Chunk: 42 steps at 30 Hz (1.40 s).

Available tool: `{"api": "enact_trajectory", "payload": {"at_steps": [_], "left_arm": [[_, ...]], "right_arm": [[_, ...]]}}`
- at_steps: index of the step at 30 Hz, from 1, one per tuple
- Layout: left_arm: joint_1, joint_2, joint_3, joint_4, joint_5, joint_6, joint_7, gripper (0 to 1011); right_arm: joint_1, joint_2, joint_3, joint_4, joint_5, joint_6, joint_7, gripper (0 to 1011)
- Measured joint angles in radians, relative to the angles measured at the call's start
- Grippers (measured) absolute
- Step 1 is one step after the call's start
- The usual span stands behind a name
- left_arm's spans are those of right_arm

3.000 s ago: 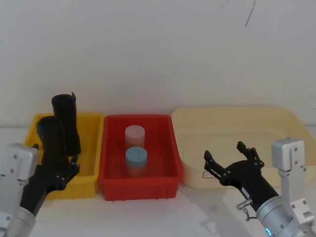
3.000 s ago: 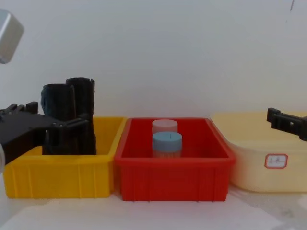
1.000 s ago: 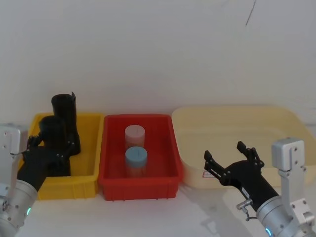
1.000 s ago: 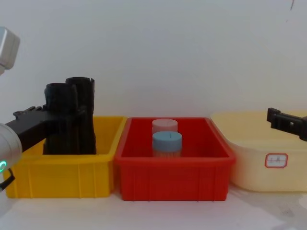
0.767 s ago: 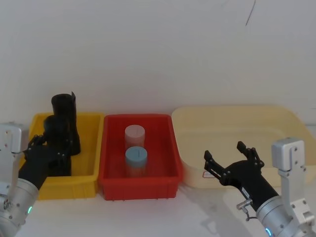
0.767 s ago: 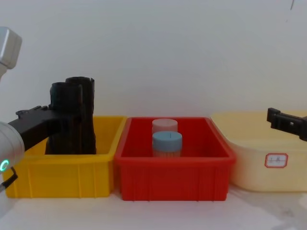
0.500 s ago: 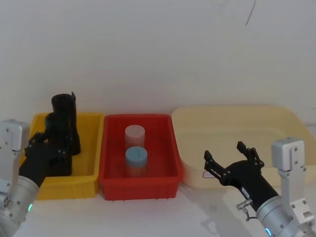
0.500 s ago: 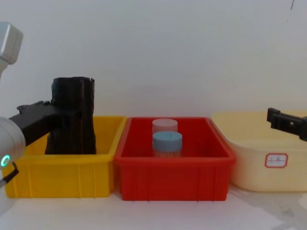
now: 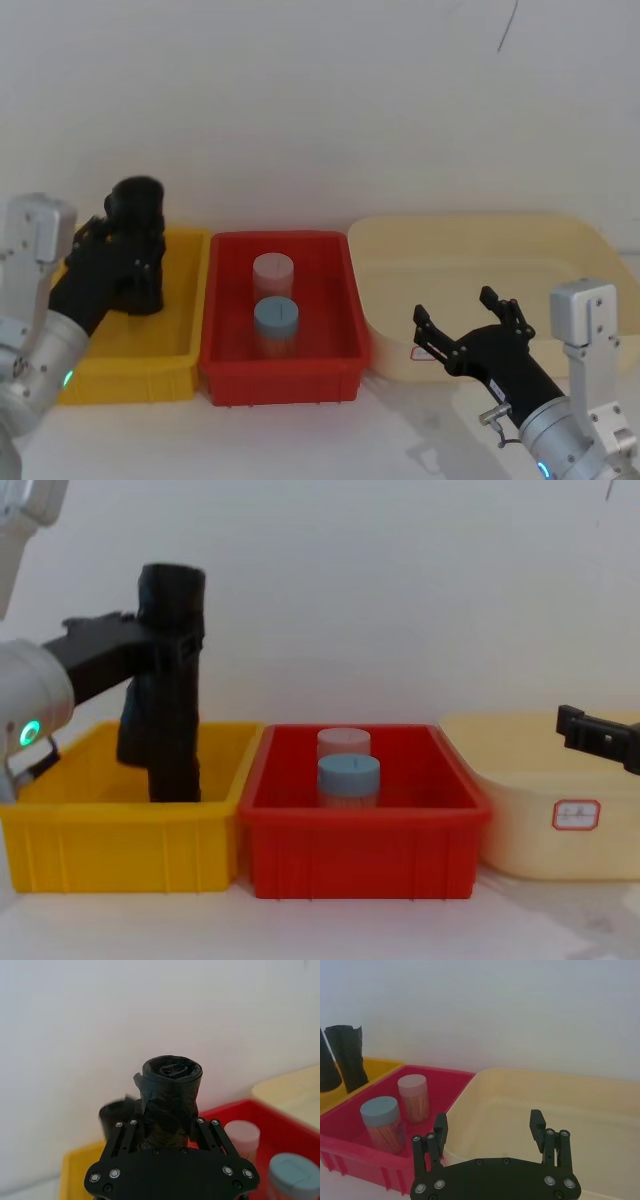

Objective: Pick up the garbage bag with the one hand and transfer it to the other hand.

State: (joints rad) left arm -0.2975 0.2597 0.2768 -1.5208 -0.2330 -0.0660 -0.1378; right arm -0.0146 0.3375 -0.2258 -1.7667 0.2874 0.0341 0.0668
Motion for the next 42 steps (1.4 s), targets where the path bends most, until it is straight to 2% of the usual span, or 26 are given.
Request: {"api": "enact_trajectory", "payload": {"at_steps": [9,17,31,42], "left_arm": [[-0.067,-0.001,0.026,0.002,0.0,0.0,-0.076,447],[-0.139,-0.02,0.059,0.042,-0.024,-0.017,-0.171,447],[-0.246,-0.07,0.122,0.15,-0.096,-0.055,-0.334,447],[-0.33,-0.129,0.173,0.276,-0.17,-0.094,-0.48,447]], "right_arm": [[0.0,0.0,0.0,0.0,0.0,0.0,0.0,1001],[0.0,0.0,0.0,0.0,0.0,0.0,0.0,1001],[0.0,0.0,0.0,0.0,0.0,0.0,0.0,1002],[0.0,0.0,0.0,0.0,0.0,0.0,0.0,1001]]}}
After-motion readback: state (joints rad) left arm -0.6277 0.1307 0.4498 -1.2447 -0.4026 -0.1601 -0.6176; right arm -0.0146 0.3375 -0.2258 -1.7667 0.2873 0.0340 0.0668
